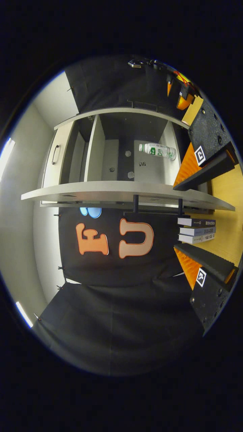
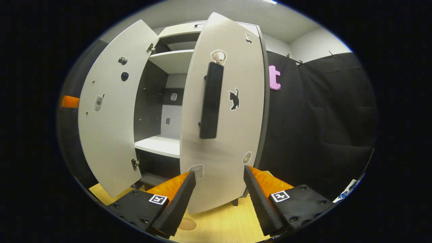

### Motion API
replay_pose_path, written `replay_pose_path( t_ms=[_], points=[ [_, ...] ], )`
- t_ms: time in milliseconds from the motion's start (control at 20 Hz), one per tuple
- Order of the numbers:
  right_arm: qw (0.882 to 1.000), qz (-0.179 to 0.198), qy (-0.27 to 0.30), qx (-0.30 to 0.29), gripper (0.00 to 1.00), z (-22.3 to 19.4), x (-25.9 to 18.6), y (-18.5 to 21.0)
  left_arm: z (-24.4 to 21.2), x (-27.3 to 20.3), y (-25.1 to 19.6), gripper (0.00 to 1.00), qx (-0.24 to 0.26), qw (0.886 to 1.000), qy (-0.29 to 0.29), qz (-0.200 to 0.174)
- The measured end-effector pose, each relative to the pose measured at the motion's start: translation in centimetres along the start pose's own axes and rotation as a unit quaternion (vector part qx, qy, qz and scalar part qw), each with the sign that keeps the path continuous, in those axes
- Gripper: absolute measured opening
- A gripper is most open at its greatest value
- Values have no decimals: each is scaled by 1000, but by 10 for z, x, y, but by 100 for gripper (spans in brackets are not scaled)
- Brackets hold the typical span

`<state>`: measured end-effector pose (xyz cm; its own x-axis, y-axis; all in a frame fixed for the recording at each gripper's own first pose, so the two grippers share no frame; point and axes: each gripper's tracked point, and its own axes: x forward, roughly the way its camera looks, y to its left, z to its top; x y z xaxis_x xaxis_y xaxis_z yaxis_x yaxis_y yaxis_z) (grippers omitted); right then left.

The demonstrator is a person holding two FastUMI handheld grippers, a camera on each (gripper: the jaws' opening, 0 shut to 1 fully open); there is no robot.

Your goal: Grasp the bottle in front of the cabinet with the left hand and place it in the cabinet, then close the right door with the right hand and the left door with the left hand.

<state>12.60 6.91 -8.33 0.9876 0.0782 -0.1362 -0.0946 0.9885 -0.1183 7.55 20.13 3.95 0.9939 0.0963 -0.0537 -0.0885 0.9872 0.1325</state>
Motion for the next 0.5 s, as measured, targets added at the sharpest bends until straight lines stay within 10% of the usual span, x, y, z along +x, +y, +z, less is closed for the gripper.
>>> replay_pose_path(
  t_ms=[500],
  points=[
    [1000,6,-13,12,95,34,-18,-21,-1,-4,35,94,7,999,-9,36]
  ],
)
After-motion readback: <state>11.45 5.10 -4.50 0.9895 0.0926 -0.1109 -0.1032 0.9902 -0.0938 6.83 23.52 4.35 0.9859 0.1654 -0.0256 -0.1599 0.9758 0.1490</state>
